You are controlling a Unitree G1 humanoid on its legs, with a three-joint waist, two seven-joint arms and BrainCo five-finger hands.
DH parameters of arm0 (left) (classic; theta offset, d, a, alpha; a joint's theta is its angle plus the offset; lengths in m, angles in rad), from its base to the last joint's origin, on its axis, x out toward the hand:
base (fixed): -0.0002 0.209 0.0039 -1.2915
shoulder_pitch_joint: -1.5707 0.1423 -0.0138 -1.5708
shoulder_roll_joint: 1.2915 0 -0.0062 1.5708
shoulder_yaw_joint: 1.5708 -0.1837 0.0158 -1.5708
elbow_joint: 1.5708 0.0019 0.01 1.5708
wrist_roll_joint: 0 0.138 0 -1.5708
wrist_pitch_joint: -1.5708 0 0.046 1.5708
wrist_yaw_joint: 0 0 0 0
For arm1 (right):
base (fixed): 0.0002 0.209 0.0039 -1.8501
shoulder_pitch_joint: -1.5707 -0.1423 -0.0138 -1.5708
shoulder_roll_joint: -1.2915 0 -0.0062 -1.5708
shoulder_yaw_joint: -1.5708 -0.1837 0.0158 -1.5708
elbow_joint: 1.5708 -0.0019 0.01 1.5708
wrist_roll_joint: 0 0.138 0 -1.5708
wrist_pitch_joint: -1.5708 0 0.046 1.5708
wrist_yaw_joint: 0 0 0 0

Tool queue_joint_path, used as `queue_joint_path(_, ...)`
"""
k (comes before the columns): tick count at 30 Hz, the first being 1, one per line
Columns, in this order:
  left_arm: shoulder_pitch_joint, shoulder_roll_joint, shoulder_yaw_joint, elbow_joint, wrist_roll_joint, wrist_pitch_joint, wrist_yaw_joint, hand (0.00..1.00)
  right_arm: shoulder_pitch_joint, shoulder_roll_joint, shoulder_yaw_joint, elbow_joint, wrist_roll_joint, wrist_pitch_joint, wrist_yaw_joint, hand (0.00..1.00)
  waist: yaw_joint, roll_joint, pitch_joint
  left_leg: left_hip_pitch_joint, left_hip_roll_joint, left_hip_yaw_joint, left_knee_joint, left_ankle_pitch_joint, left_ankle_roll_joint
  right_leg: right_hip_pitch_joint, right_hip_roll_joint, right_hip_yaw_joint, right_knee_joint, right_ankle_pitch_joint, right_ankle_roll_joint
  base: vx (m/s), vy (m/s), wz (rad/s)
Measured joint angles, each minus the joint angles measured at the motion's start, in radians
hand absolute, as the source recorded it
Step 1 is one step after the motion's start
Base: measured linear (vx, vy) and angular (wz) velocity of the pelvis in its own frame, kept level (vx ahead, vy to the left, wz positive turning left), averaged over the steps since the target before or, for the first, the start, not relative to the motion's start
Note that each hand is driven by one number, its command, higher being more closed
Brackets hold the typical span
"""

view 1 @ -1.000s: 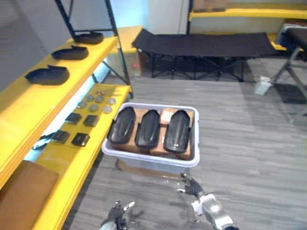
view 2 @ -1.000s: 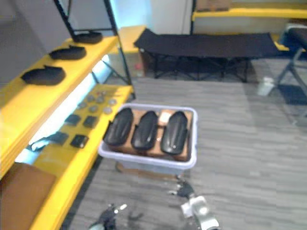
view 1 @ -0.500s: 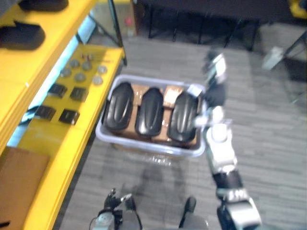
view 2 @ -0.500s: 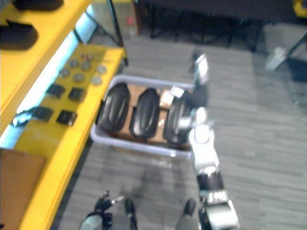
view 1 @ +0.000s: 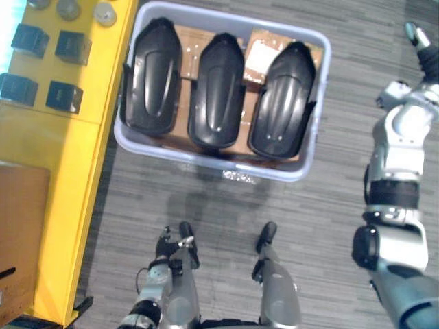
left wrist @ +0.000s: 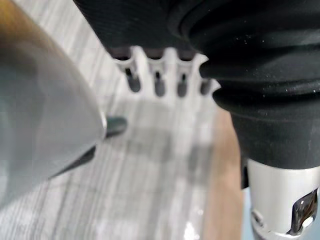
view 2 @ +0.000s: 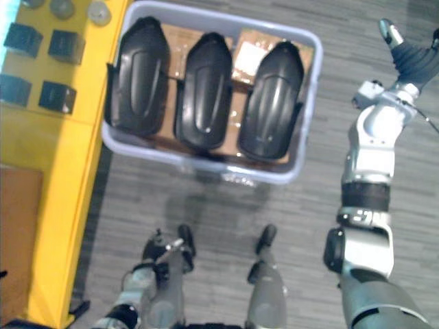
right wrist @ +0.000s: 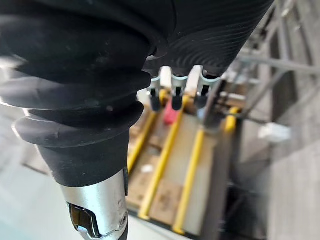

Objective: Walk over and take plastic housings, then place them on the shelf

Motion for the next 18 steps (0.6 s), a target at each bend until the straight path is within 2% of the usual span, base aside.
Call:
queue_joint_path(6, -0.043, 0.009, -0.033, 0.015, -0.027, -0.002, 0.007, 0.0, -0.067, -0.012, 0.089, 0.134, 0.039, 0.029, 0.054, 0.0, 0.019, -0.004, 0.01, -0.051, 0.002, -0.023, 0.031, -0.007, 0.008, -0.025, 0.004, 0.002, -0.01, 0.036, -0.007, -0.07, 0.022, 0.04)
queue_joint_path(9, -0.072, 0.011, -0.032, 0.032, -0.127, -0.007, 0.007, 0.0, -0.089, -0.011, 0.142, 0.177, 0.04, 0.036, 0.083, 0.0, 0.035, -0.009, 0.013, -0.081, -0.001, -0.026, 0.045, -0.008, 0.009, -0.04, 0.004, 0.014, -0.028, 0.057, -0.011, -0.07, 0.033, 0.0)
queue_joint_path(13, -0.083, 0.012, -0.031, 0.032, -0.161, -0.024, 0.007, 0.0, -0.107, -0.001, 0.166, 0.211, 0.065, 0.038, 0.106, 0.0, 0.04, -0.011, 0.013, -0.112, 0.0, -0.037, 0.062, -0.008, 0.01, -0.057, 0.005, 0.015, -0.033, 0.057, -0.01, -0.06, 0.015, 0.04)
queue_joint_path(18, -0.104, 0.013, -0.022, 0.049, -0.193, -0.023, 0.007, 0.0, -0.086, 0.089, 0.187, 0.201, 0.058, 0.04, 0.122, 0.0, 0.04, -0.021, 0.019, -0.119, 0.001, -0.045, 0.069, -0.008, 0.01, -0.06, 0.007, 0.018, -0.033, 0.058, -0.009, -0.05, -0.002, 0.0)
